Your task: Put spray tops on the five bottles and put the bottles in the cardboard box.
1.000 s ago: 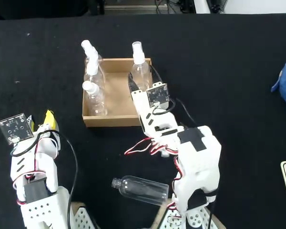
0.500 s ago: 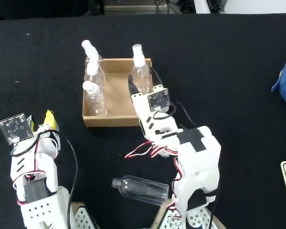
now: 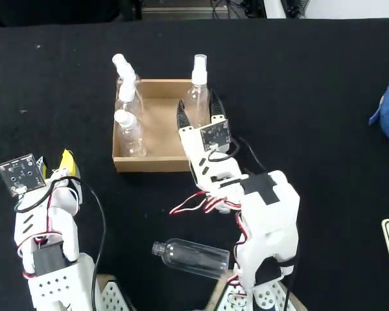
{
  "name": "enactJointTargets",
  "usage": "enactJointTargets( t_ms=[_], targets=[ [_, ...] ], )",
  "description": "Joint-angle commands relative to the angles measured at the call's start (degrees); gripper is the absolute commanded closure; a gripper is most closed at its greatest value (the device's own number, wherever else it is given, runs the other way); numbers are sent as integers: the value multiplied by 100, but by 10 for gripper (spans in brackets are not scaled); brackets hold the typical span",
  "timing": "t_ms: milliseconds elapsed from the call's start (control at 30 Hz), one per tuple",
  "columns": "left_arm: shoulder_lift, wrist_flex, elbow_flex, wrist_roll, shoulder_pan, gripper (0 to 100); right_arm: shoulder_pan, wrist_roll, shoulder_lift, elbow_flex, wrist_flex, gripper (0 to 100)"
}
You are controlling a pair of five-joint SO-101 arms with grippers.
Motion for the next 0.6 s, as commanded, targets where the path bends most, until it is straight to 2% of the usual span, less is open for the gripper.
enactJointTargets(
  t_ms=[0,167,300,400,567],
  targets=[
    [-9,-141,-92,18,-66,970,-158,35,31,-110,9,762],
    [-9,-141,-92,18,-66,970,-158,70,31,-136,9,796],
    [-9,-141,-92,18,-66,970,-141,70,31,-110,-299,985],
    [-9,-141,-92,18,-66,970,-123,70,66,75,-1020,960],
    [-9,-141,-92,18,-66,970,-114,70,57,295,-1952,988]
  ],
)
